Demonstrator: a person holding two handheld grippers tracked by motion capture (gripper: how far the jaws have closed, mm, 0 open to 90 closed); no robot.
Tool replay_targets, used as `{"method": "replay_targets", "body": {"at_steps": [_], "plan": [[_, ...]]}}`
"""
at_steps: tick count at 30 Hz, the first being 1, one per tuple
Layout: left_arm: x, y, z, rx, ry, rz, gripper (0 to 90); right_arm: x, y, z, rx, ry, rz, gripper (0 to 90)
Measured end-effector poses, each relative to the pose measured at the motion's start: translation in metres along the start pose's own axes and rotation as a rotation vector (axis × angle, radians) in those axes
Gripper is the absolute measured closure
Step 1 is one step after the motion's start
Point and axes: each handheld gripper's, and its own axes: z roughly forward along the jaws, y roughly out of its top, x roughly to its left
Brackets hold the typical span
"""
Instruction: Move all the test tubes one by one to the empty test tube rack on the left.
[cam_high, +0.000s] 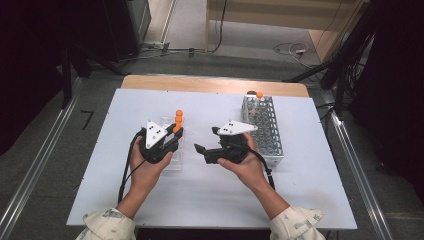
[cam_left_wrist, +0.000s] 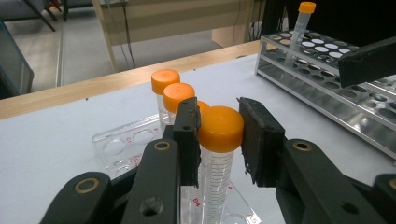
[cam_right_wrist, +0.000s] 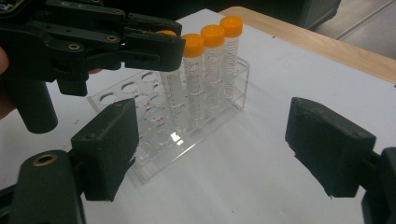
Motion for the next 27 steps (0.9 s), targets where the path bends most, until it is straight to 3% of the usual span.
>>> {"method": "replay_targets", "body": {"at_steps": [14,27], "plan": [[-0.0032,-0.0053,0.0002,0.003,0.022,0.003,67.9,0.0004,0.0000,0.0001,0.001,0.000,0.000,16.2],[-0.0030,-0.0006,-0.0039,-0.037,-0.001,-0.047,50.7,0.0004,-0.0001,0.0003,0.000,-0.003,-0.001,16.1]]}}
